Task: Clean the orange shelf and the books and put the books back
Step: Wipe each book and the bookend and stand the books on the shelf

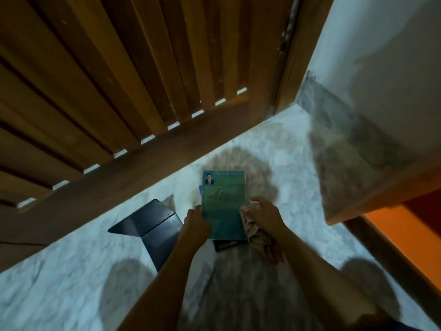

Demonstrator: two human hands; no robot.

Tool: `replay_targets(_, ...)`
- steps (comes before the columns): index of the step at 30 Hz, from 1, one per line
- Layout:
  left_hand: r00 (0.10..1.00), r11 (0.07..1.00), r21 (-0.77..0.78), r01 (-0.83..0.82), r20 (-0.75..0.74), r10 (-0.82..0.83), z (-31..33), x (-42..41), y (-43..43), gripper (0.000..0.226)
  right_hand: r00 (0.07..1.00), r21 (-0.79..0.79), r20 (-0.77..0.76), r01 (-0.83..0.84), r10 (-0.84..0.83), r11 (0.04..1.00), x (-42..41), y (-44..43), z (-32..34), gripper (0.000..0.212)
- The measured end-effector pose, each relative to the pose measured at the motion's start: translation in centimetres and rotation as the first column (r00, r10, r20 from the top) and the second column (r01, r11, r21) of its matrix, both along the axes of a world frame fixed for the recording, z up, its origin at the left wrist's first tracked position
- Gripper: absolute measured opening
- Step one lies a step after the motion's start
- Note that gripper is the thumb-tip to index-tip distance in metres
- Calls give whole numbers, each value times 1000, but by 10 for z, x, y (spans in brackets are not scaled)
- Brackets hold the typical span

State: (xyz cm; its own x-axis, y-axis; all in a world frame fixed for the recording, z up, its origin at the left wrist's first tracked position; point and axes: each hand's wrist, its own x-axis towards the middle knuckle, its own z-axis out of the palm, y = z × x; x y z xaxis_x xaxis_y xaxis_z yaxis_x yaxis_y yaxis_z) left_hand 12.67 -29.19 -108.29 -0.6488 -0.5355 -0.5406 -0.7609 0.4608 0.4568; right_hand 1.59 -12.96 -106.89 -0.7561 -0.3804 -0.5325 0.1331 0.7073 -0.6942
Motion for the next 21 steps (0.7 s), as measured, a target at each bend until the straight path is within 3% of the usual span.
replay_targets(5, 990, 989, 107, -101, -84, 110, -18, -2, -1, 44, 992, -78, 115, 63, -54, 995, 0, -19, -13, 48)
replay_targets(8, 971, 975, 145, -169, -145, 190, -22, 0, -1, 38, 994, -99, 78, 86, -79, 991, 5, -23, -18, 46)
replay_targets(14, 941, 907, 322, -271, -108, 319, -18, 1, 4, 56, 981, -181, 82, 188, -175, 965, 18, -25, -15, 47)
replay_targets(17, 910, 846, 387, -367, -39, 412, -19, 6, 3, 58, 982, -100, 103, 169, -159, 980, 22, -23, -16, 51)
replay_targets(21, 889, 844, 340, -414, -47, 455, -18, 16, 3, 49, 991, -37, 114, 72, -68, 997, 41, -16, -16, 33)
